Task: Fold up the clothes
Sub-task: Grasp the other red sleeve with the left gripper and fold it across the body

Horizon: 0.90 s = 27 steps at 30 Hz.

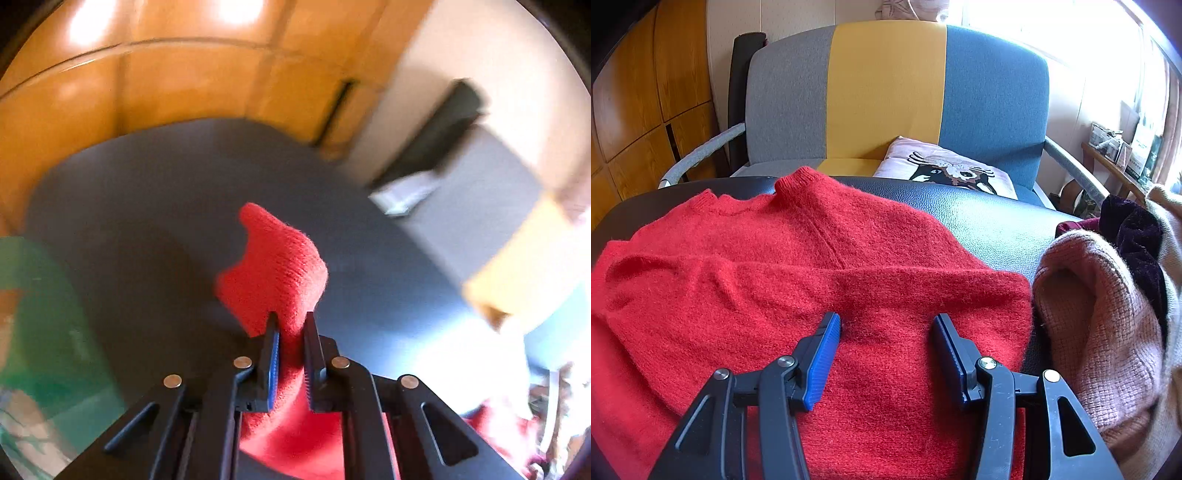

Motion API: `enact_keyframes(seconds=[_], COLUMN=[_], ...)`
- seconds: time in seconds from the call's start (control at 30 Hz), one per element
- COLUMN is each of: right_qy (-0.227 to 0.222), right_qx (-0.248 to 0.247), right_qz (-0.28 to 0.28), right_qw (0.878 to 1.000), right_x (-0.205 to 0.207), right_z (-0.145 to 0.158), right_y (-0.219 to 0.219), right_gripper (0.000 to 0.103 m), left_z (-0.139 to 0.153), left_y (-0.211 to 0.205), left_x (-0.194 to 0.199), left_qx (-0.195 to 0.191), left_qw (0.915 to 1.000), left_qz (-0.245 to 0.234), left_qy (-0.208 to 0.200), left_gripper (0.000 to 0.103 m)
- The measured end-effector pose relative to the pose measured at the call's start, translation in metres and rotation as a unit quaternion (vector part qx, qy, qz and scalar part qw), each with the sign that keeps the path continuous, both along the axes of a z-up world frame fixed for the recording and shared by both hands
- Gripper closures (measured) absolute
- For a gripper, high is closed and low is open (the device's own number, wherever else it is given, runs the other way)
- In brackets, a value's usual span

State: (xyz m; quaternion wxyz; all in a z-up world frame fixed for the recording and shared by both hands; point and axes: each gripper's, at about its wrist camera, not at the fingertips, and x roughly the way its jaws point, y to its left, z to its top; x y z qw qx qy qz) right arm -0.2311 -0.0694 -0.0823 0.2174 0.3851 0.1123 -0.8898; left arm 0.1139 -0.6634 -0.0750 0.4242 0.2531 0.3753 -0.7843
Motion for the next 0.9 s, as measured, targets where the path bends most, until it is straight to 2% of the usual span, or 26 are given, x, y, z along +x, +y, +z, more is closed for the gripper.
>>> enact_keyframes(seconds=[0.1,0.23,0.37,0.5,0.57,0.73,0.77,0.9], right_qy=[0.000,-0.002,-0.004,-0.007,-0.009,-0.014,-0.015,-0.019], right_qx=[-0.001,-0.005,-0.010,-0.018,-0.022,-0.034,-0.036,-0.043], right_qz=[0.000,0.000,0.001,0.002,0.003,0.005,0.006,0.008], right_qw=[1.000,1.000,1.000,1.000,1.000,0.999,0.999,0.999], right_x=[-0.001,0.000,0.000,-0.001,-0.001,-0.002,-0.002,-0.003], right_z=[0.001,0.001,0.002,0.002,0.002,0.002,0.002,0.002], right_y=[0.000,0.001,0.002,0.005,0.006,0.008,0.009,0.010], right_gripper=[0.050,0.050,0.049,0.049,0.049,0.048,0.048,0.046], left_z=[0.028,0.046,0.036,0.005,-0.004,-0.021,-0.023,-0.047], left_y=[0.050,0.128,0.211,0.286,0.303,0.339,0.343,0.320], left_x=[-0.039,-0.103,-0.164,-0.205,-0.202,-0.177,-0.169,-0.133], left_qx=[-0.029,-0.063,-0.077,-0.076,-0.069,-0.049,-0.049,-0.065], left_qw=[0.9968,0.9840,0.9656,0.9473,0.9411,0.9270,0.9266,0.9415], left_qz=[-0.065,-0.159,-0.245,-0.311,-0.331,-0.372,-0.373,-0.329], left_qy=[0.035,0.052,0.037,-0.004,-0.009,-0.003,-0.001,-0.033], left_gripper=[0.094,0.094,0.093,0.089,0.080,0.075,0.075,0.075])
